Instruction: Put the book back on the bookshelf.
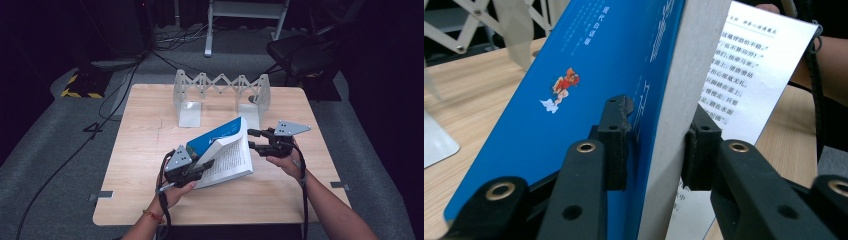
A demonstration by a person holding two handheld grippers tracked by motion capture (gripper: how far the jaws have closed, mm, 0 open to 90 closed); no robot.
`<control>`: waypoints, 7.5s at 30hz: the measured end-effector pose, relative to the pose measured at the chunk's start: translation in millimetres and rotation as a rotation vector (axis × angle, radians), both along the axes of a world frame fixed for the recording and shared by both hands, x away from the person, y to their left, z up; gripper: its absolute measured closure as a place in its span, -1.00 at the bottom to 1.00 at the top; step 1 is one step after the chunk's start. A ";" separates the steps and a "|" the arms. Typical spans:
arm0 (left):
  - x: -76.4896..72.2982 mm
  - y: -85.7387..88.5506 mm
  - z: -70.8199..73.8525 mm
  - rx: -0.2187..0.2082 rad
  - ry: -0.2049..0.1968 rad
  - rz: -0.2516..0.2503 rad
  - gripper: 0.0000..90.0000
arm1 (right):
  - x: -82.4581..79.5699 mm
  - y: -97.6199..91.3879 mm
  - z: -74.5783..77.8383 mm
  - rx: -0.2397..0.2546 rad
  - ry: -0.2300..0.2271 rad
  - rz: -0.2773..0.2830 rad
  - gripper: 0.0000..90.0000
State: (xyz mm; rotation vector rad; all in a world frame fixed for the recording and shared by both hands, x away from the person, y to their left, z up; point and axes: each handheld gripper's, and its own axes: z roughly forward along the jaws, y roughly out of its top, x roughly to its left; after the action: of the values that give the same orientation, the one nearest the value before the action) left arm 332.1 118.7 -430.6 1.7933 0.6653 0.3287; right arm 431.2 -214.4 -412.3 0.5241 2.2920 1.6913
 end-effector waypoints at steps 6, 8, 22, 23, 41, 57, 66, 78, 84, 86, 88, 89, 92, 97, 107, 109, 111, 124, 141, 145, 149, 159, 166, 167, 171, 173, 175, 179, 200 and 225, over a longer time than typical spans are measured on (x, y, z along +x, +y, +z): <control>-4.4 1.1 -1.4 0.044 -0.002 0.009 0.32 | -2.5 11.7 9.1 0.012 -0.018 0.024 0.11; -5.5 1.3 -0.5 0.057 -0.009 0.018 0.33 | -2.5 17.0 12.1 0.006 -0.025 0.030 0.11; 21.3 -31.6 1.6 -0.029 0.003 -0.142 0.49 | 1.5 -11.4 17.9 -0.007 -0.067 -0.024 0.42; 23.5 -36.8 1.8 -0.038 0.000 -0.152 0.48 | 2.0 -14.0 19.0 -0.006 -0.065 -0.031 0.43; 14.9 -27.3 6.7 -0.021 -0.044 -0.160 0.39 | -17.3 -13.9 24.2 -0.033 -0.070 0.044 0.39; 26.7 -17.9 1.3 -0.115 0.043 -0.214 0.46 | -28.9 6.1 34.5 -0.007 -0.092 0.080 0.29; 39.5 -62.9 6.2 -0.144 0.039 -0.289 0.46 | -34.7 -36.5 38.5 -0.007 -0.119 0.003 0.29; 38.0 -73.9 9.1 -0.109 -0.015 -0.350 0.45 | -51.6 -54.6 43.1 0.003 -0.145 -0.024 0.25; 30.8 -57.2 10.7 -0.072 -0.033 -0.310 0.48 | -61.6 -34.4 39.8 0.018 -0.168 0.013 0.21; 30.8 -55.8 11.1 -0.066 -0.033 -0.311 0.48 | -62.6 -31.3 38.3 0.015 -0.164 0.016 0.20; 29.9 -54.4 11.7 -0.050 -0.043 -0.309 0.46 | -63.0 -29.9 37.4 0.014 -0.158 0.016 0.18; 28.9 -53.4 12.5 -0.038 -0.047 -0.308 0.45 | -63.1 -29.0 36.8 0.008 -0.158 0.018 0.17; 26.5 -51.0 13.7 -0.013 -0.055 -0.304 0.38 | -63.7 -26.8 35.2 0.004 -0.155 0.017 0.15; 20.5 -40.8 13.4 0.028 -0.050 -0.284 0.23 | -66.8 -18.2 27.2 -0.026 -0.142 0.027 0.10; 0.4 -30.0 13.1 0.100 -0.057 -0.244 -0.32 | -76.7 2.6 5.2 -0.119 -0.113 0.107 0.06; -6.0 -34.1 7.7 0.125 -0.056 -0.225 -0.43 | -75.5 5.1 2.7 -0.119 -0.107 0.109 0.05; -11.4 -42.9 2.6 0.141 -0.045 -0.197 -0.52 | -75.1 7.9 1.2 -0.125 -0.103 0.111 0.03; -26.9 -81.3 -15.8 0.139 -0.041 -0.004 -0.65 | -70.7 20.0 -9.3 -0.134 -0.085 0.099 -0.09; -20.9 -87.5 -27.1 0.141 -0.056 0.115 -0.26 | -65.6 18.7 -9.7 -0.108 -0.098 0.034 -0.09; -18.5 -86.1 -27.4 0.132 -0.039 0.110 -0.22 | -64.0 17.8 -10.6 -0.110 -0.091 0.029 -0.10; -17.4 -82.6 -27.1 0.123 -0.025 0.097 -0.14 | -62.3 16.0 -11.8 -0.115 -0.087 0.023 -0.11; -9.8 -60.3 -23.9 0.129 0.023 0.087 0.21 | -41.8 -27.8 -25.2 -0.196 -0.050 -0.042 -0.20; -2.5 -51.8 -22.7 0.140 0.025 0.051 0.26 | -25.4 -77.0 -58.7 -0.344 0.074 -0.089 -0.26; -1.5 -50.7 -22.8 0.139 0.025 0.043 0.26 | -24.7 -83.5 -64.2 -0.379 0.088 -0.090 -0.26; 1.6 -47.2 -23.6 0.139 0.016 0.023 0.26 | -21.2 -104.2 -77.1 -0.421 0.139 -0.099 -0.30; 2.7 -46.1 -23.8 0.143 0.010 0.017 0.25 | -19.8 -109.5 -77.0 -0.402 0.154 -0.112 -0.29; 3.4 -45.3 -24.4 0.138 0.014 0.012 0.24 | -19.2 -111.9 -77.4 -0.396 0.169 -0.112 -0.30; 3.8 -45.8 -26.4 0.131 0.011 0.013 0.21 | -21.9 -117.6 -78.1 -0.376 0.211 -0.109 -0.36; 11.2 -47.6 -31.7 0.133 0.028 0.024 0.00 | -41.7 -110.5 -92.1 -0.375 0.229 -0.319 -0.59; 15.8 -51.1 -29.5 0.095 0.063 -0.194 0.32 | -35.7 -112.1 -92.1 -0.384 0.216 -0.255 -0.60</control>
State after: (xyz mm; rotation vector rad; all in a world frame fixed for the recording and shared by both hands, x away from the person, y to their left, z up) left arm 347.9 67.6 -460.1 1.9481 0.5213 0.1755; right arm 395.4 -326.6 -504.4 0.8990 2.4838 1.0879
